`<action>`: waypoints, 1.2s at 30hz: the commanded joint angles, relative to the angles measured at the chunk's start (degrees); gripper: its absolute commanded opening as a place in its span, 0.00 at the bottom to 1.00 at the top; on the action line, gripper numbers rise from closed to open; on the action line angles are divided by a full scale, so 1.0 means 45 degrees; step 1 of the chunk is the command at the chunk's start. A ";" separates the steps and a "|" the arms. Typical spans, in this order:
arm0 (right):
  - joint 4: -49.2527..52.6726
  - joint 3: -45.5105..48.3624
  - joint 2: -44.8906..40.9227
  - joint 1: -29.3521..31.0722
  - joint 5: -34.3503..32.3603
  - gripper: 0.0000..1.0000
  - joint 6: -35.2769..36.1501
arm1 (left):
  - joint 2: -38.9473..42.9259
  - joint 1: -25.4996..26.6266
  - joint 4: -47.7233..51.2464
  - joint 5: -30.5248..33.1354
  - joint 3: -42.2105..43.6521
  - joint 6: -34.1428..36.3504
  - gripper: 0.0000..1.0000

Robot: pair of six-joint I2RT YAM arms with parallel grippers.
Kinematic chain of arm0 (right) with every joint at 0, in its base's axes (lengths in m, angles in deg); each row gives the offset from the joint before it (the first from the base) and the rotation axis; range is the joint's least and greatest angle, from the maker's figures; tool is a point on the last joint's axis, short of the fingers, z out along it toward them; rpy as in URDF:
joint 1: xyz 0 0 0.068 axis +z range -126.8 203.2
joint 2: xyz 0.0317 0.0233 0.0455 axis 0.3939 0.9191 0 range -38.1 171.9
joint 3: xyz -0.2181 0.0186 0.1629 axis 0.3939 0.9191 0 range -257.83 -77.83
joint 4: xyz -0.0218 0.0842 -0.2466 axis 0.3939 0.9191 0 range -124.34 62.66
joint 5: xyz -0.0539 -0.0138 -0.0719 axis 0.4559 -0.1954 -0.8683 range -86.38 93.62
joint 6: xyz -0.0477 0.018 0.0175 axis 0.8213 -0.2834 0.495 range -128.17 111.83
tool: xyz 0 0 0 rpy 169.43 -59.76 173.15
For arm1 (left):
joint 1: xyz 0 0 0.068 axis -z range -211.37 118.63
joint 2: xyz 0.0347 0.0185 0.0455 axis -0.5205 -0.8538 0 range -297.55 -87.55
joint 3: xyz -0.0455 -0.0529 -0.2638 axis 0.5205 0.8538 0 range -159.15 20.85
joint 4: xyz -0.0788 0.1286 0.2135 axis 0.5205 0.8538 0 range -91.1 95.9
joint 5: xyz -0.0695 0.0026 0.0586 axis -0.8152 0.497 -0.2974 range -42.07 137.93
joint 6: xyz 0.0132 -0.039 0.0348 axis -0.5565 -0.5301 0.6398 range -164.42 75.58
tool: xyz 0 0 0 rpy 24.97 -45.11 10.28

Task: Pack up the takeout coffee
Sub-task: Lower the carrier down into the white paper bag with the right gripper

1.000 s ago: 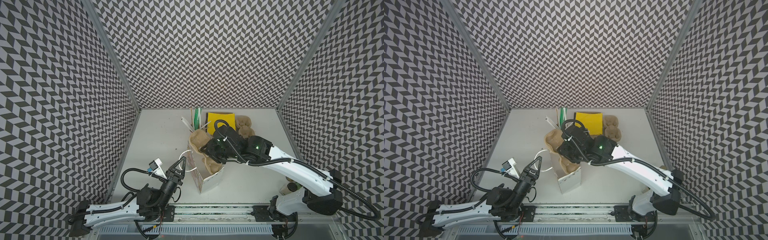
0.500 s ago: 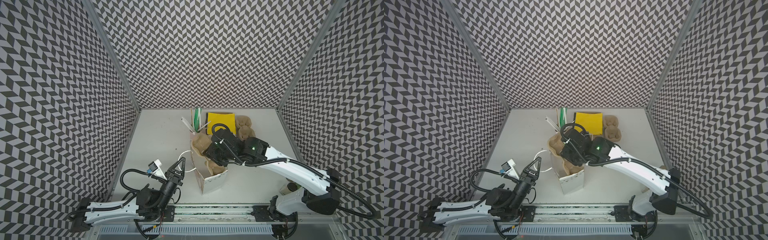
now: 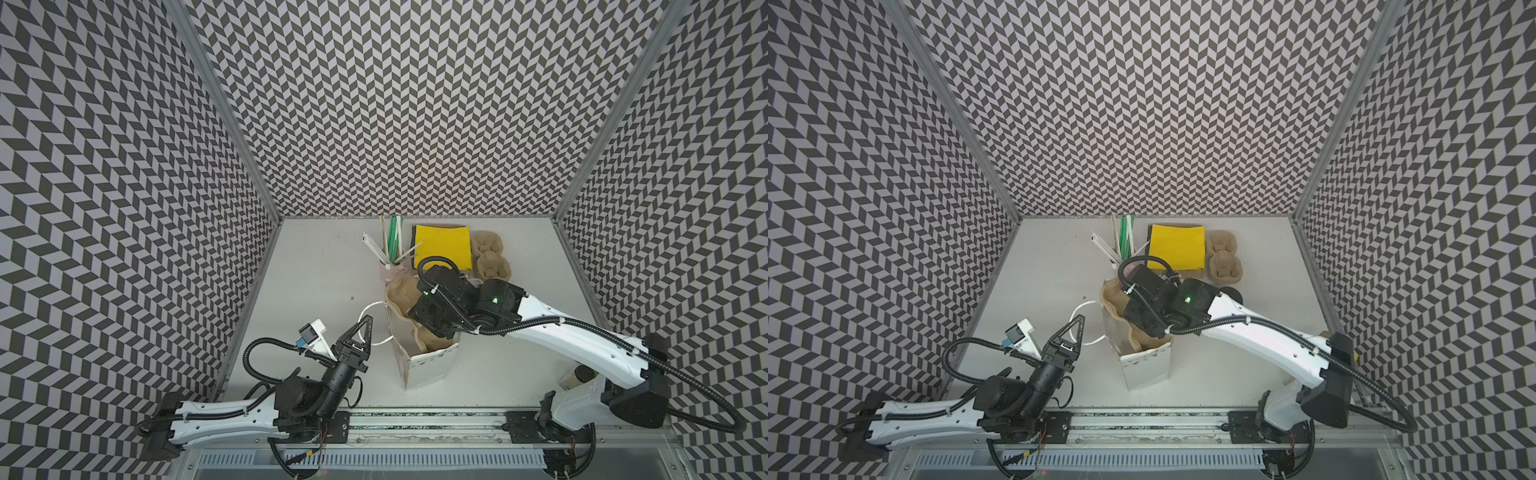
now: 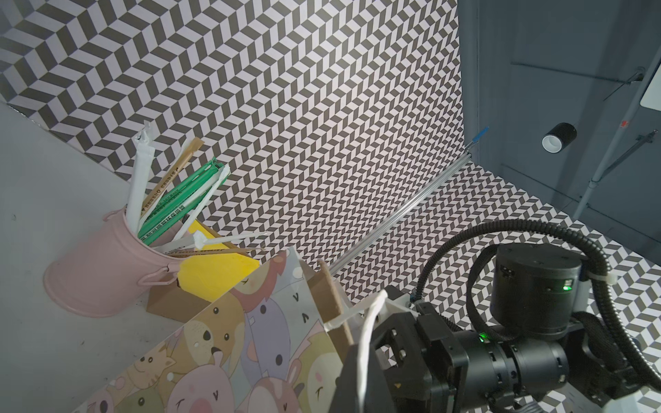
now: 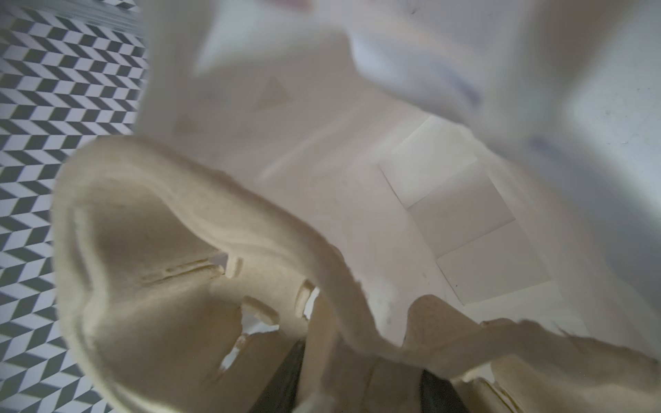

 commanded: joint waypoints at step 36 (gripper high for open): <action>0.0037 0.1089 -0.0583 -0.0965 -0.0828 0.42 0.0049 | -0.2419 0.1554 -0.1882 0.2222 -0.0962 0.1245 0.00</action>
